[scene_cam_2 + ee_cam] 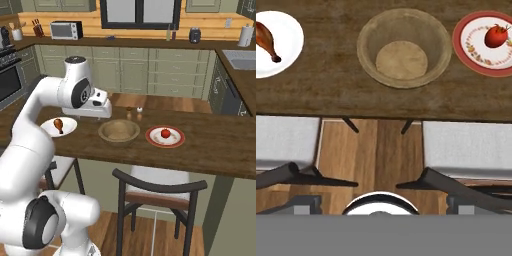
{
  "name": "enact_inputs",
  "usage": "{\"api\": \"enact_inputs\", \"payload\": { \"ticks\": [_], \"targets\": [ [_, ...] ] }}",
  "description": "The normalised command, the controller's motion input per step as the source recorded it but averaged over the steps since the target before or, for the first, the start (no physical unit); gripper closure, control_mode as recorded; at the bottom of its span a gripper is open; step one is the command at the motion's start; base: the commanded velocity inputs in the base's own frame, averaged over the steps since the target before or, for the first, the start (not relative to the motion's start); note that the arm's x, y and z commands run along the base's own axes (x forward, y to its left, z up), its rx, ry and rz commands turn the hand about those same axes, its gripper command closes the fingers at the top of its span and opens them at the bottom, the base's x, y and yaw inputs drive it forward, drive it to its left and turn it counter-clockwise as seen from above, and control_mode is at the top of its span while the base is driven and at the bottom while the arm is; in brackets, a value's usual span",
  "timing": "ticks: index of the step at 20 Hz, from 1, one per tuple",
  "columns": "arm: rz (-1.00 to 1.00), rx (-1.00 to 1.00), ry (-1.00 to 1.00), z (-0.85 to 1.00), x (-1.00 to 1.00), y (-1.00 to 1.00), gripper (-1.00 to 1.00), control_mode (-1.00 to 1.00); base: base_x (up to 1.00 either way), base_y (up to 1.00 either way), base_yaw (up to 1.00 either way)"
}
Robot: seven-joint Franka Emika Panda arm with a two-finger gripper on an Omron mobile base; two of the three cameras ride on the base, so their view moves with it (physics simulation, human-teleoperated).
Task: Pick the chicken drumstick and tomato from their plates and place them in the bowl. Then put the bowl in the fridge.
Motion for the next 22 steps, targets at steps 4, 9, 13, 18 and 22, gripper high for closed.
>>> {"api": "enact_inputs", "payload": {
  "ticks": [4,9,13,18,22],
  "targets": [
    [0.00,0.00,0.03,-0.02,0.79,-0.99,-1.00,-1.00,0.00,0.00,0.00],
    [0.07,0.00,0.03,0.00,0.75,-1.00,-1.00,-1.00,0.00,0.00,0.00],
    [0.02,0.01,0.10,-0.12,0.79,-1.00,-1.00,-1.00,0.00,0.00,0.00],
    [-0.32,0.05,0.09,-0.36,0.58,-0.65,-1.00,-1.00,0.00,0.00,0.00],
    [-0.34,0.03,0.07,-0.45,0.34,-0.48,-1.00,-1.00,0.00,0.00,0.00]
  ]
}}
